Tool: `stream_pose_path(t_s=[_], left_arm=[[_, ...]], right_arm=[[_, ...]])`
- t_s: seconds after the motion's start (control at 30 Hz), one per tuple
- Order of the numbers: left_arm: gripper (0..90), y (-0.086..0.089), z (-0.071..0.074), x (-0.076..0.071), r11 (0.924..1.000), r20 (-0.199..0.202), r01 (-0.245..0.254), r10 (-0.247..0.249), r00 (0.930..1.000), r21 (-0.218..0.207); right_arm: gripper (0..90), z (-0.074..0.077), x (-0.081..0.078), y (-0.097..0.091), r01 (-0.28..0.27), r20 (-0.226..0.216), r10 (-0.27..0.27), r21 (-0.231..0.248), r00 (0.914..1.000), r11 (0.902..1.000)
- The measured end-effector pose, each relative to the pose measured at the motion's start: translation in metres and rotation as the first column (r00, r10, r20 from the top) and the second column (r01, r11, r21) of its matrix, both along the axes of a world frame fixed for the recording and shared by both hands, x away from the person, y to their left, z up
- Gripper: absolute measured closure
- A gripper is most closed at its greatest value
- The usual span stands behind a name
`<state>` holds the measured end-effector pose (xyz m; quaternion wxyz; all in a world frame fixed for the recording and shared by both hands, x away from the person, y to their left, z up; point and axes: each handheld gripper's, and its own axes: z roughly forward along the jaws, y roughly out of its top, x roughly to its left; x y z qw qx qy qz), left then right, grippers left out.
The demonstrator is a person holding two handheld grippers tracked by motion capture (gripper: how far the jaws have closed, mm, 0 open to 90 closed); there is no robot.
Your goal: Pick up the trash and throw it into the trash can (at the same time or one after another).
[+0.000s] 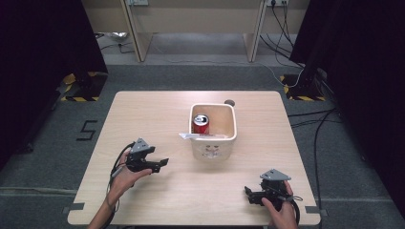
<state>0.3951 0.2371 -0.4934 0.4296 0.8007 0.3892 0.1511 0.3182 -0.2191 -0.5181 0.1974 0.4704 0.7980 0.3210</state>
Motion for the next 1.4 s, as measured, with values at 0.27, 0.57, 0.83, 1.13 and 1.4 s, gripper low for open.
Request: stream_pose_path(t_s=[0.27, 0.57, 0.83, 1.13, 1.4], left_arm=[[19.9, -0.003, -0.010, -0.005, 0.9993, -0.020, 0.014, -0.013, 0.9997, 0.035], [19.9, -0.004, -0.022, -0.009, 0.9976, -0.051, 0.030, -0.027, 0.9983, 0.062], [19.8, -0.003, -0.028, -0.017, 0.9953, -0.047, 0.032, -0.028, 0.9985, 0.092], [18.0, -0.005, -0.029, -0.022, 0.9929, -0.023, 0.012, -0.010, 0.9997, 0.118], [17.2, -0.005, -0.030, -0.022, 0.9931, -0.024, 0.007, -0.004, 0.9997, 0.117]], right_arm=[[0.2, 0.000, 0.000, 0.000, 0.000, 0.000, 0.000, 0.000, 1.0000, 1.0000], [0.3, 0.000, 0.000, 0.000, 0.000, -0.001, 0.000, 0.001, 1.0000, 1.0000], [0.3, 0.000, 0.000, 0.000, -0.001, 0.000, 0.001, 0.001, 1.0000, 1.0000], [0.3, 0.000, -0.001, 0.001, 0.000, -0.001, 0.000, 0.002, 1.0000, 1.0000], [0.4, 0.000, -0.001, 0.001, -0.002, -0.004, 0.002, 0.002, 1.0000, 1.0000]])
